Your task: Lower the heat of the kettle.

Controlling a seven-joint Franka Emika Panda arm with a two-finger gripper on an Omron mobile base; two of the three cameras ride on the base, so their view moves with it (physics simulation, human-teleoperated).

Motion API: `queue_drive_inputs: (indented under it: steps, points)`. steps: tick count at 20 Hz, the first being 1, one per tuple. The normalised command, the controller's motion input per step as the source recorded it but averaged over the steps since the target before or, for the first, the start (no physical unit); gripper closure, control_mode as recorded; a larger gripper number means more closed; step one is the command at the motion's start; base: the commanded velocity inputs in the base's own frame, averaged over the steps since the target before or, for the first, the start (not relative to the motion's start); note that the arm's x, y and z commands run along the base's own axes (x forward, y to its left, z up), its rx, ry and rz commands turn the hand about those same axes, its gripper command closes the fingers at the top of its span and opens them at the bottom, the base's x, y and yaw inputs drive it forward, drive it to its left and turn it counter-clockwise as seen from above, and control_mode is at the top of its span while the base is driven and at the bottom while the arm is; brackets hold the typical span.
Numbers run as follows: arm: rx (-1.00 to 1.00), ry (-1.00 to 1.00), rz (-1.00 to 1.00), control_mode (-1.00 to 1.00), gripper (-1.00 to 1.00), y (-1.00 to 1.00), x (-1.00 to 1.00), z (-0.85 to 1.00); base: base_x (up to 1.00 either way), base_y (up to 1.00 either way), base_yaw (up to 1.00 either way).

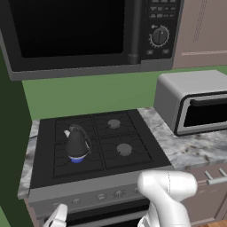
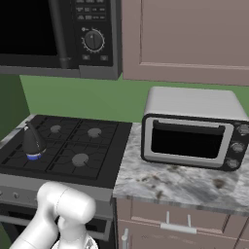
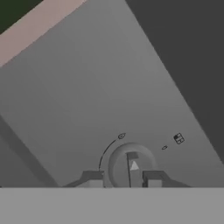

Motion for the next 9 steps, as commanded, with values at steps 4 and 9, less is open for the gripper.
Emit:
queue_drive_inputs:
  steps: [4,9]
  points:
    - [0.37,0.13,0.04,-1.00,1.00,0.00,0.56,0.38,0.00,0.00,0.00]
    - [0.32,0.12,0.11,-1.00,1.00,-0.04,0.53,0.42,0.00,0.00,0.00]
